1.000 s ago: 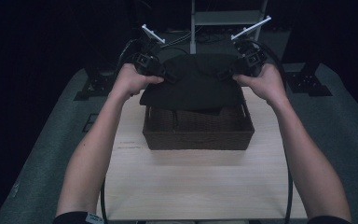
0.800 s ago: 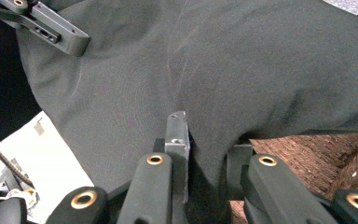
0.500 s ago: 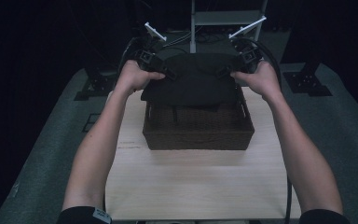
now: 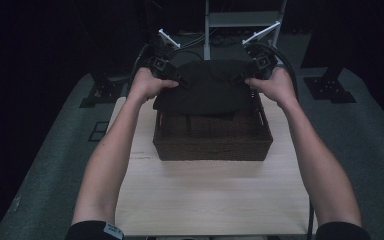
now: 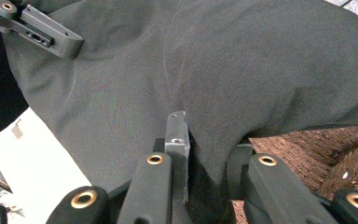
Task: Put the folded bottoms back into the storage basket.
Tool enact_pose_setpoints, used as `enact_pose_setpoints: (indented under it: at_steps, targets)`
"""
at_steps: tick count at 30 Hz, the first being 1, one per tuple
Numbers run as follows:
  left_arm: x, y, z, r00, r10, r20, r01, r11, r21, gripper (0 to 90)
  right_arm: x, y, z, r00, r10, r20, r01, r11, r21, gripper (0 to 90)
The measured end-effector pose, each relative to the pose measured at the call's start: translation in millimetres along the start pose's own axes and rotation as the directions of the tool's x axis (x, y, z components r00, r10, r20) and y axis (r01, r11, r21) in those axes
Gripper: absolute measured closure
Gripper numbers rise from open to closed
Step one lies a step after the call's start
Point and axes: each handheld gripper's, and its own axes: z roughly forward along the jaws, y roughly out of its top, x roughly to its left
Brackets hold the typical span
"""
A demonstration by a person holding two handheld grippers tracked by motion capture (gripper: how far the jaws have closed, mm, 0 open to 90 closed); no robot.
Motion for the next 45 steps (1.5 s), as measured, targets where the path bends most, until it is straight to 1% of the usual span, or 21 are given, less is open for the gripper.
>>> enact_pose_setpoints:
  at_steps: [7,12,13,17,22,23,26,27,31,35,40,44,45]
  targets:
    - [2.7,0.8,7.0,1.0,-0.001,-0.009,0.001,1.0,0.007,73.0,-6.3,-1.1,7.5,0.9999,0.013,0.006,-0.013,1.0,0.006,76.2]
    - [5.4,0.1,12.7,0.9998,-0.013,-0.011,0.013,0.9999,0.004,73.0,-11.9,-2.2,12.8,0.9998,0.022,0.002,-0.022,1.0,0.012,76.2]
    - [6.3,0.0,15.2,0.9997,-0.015,-0.018,0.015,0.9999,0.007,73.0,-13.6,-2.8,15.8,0.9996,0.027,0.005,-0.027,1.0,0.016,76.2]
    - [8.1,0.0,20.2,0.9996,-0.015,-0.023,0.016,0.9997,0.017,72.9,-16.8,-3.5,20.8,0.9994,0.033,0.009,-0.033,0.999,0.023,76.1]
    - [10.2,-0.8,25.0,0.9996,-0.016,-0.023,0.016,0.9997,0.017,72.9,-21.1,-5.4,25.0,0.9992,0.04,0.008,-0.04,0.999,0.028,76.2]
    - [11.5,-2.3,28.0,0.9995,-0.027,-0.018,0.027,0.9996,0.012,72.9,-22.1,-5.8,26.0,0.9992,0.04,0.009,-0.04,0.999,0.029,76.2]
    - [14.1,-4.4,31.0,0.9993,-0.034,-0.015,0.034,0.9994,0.01,72.9,-24.6,-7.5,29.6,0.9991,0.043,0.006,-0.043,0.998,0.036,76.1]
    - [15.8,-6.2,33.7,0.9992,-0.036,-0.014,0.037,0.9992,0.016,72.9,-24.8,-7.7,31.0,0.999,0.043,0.008,-0.044,0.998,0.04,76.2]
    - [16.2,-7.5,36.1,0.9991,-0.035,-0.025,0.036,0.9991,0.021,72.9,-24.4,-8.8,36.3,0.999,0.042,0.013,-0.042,0.998,0.05,76.2]
    - [18.5,-11.4,40.5,0.9989,-0.045,-0.011,0.045,0.9989,0.015,72.9,-27.1,-11.6,38.6,0.9988,0.049,0.009,-0.049,0.997,0.052,76.2]
    - [20.4,-14.8,46.0,0.9987,-0.049,-0.011,0.05,0.9986,0.019,72.9,-29.5,-14.8,41.9,0.9986,0.052,0.005,-0.053,0.997,0.056,76.1]
    - [21.1,-15.3,49.2,0.9988,-0.045,-0.018,0.045,0.9985,0.032,72.9,-32.1,-17.7,46.7,0.999,0.045,0.008,-0.045,0.997,0.065,76.1]
    - [21.1,-15.4,50.5,0.9987,-0.045,-0.024,0.046,0.9985,0.031,72.9,-32.5,-18.4,48.4,0.9984,0.056,0.006,-0.057,0.996,0.064,76.2]
